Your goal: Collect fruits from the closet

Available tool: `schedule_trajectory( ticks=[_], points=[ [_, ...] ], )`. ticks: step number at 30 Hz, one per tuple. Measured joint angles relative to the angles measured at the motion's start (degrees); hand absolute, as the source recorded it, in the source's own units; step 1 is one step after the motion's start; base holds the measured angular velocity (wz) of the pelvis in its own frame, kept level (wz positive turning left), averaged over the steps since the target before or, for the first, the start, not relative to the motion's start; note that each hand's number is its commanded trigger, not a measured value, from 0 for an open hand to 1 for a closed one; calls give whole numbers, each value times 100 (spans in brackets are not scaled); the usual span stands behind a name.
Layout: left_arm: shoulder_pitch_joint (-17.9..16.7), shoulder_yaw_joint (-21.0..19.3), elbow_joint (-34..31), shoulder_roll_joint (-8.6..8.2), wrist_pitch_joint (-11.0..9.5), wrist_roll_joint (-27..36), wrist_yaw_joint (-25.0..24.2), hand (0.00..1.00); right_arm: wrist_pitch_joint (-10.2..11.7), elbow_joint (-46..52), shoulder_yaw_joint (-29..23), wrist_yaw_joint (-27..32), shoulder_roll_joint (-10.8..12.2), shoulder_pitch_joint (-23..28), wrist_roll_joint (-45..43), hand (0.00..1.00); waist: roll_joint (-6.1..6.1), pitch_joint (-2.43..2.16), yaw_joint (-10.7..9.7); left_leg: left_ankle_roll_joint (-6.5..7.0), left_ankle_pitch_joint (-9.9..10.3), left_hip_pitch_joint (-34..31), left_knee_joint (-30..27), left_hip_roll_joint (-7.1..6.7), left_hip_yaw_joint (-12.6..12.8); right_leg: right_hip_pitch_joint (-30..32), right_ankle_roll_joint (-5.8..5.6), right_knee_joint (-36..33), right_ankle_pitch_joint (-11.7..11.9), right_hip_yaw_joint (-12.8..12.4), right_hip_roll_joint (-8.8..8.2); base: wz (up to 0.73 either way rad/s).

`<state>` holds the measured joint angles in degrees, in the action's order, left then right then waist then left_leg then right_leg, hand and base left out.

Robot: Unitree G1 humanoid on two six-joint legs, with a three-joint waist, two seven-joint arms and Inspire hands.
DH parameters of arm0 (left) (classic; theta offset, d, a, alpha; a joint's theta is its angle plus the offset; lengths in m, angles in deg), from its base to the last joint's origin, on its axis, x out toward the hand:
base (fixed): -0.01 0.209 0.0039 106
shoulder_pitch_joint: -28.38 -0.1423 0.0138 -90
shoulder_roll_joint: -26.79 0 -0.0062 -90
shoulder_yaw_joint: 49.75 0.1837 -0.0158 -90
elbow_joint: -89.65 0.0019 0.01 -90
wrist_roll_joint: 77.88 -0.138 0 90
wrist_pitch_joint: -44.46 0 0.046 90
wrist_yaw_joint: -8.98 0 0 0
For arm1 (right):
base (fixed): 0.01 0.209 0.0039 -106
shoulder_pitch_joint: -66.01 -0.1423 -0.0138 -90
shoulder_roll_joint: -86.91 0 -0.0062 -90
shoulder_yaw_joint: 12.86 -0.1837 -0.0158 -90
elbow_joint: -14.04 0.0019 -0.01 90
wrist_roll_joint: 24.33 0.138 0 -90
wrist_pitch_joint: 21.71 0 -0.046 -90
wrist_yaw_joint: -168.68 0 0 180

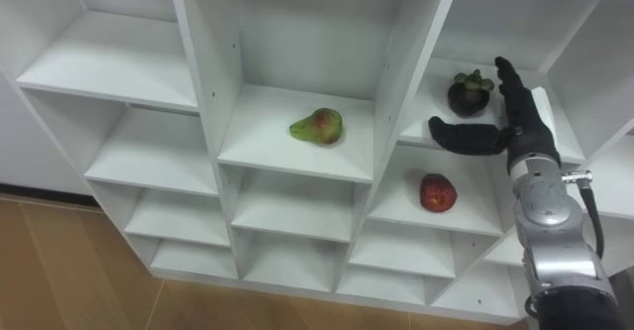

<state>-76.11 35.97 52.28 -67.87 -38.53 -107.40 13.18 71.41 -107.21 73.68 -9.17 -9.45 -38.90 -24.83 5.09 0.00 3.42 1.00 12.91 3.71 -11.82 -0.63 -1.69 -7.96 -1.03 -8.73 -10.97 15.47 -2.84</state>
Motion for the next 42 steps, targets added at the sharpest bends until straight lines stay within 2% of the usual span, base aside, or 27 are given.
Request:
schedule_trajectory(
  ticks=[13, 15, 16, 18, 25, 31, 37, 42],
  points=[
    [21, 20, 2, 63, 6, 8, -93, 100, -20, 0, 32, -33, -4, -25, -9, 0, 38, 24, 7, -2, -1, -4, 2, 0, -16, 2, 0, 0, 0, 9, 4, 0],
    [21, 20, 3, 78, 8, 8, -99, 100, -21, 0, 41, -33, -4, -25, -10, 54, 47, 23, 7, -2, -1, -4, 2, 0, -17, 2, 0, -1, 0, 12, 4, 0],
    [23, 21, 16, 81, 7, 8, -99, 100, -21, -1, 45, -32, -4, -25, -11, 74, 48, 24, 8, -2, -1, -4, 2, 0, -17, 2, 0, 0, 0, 12, 4, 0],
    [21, 23, 22, 81, 12, 4, -99, 100, -20, 3, 58, -15, -4, -24, -3, 100, 51, 26, 12, -2, -1, -7, 4, -1, -19, 3, 0, 0, 0, 1, 7, 0],
    [55, 120, 20, 84, 105, 3, -98, 100, -69, 18, 95, 240, -63, -139, -4, 100, 45, 23, 16, -2, -1, -6, 9, 4, -9, 10, 0, 4, 0, -27, 16, -1],
    [59, 122, 16, 85, 107, -11, -84, 100, -68, 151, 98, 403, -63, -156, -284, 100, -16, 12, 20, -2, -1, 2, 7, 3, -3, 19, 0, 12, 0, -43, 18, -1],
    [71, 134, 15, 85, 113, -8, -64, 100, -65, 150, 184, 397, -46, -236, -475, 100, -86, 5, 20, -2, -1, 11, 9, 2, -4, 22, 0, 13, 0, -97, 18, 0],
    [80, 134, 15, 85, 111, -17, -60, 100, -62, 270, 289, 302, 2, -232, -427, 100, -87, 6, 21, -2, -2, 15, 12, 1, 7, 19, -1, 13, -1, -112, 16, 0]
  ],
)
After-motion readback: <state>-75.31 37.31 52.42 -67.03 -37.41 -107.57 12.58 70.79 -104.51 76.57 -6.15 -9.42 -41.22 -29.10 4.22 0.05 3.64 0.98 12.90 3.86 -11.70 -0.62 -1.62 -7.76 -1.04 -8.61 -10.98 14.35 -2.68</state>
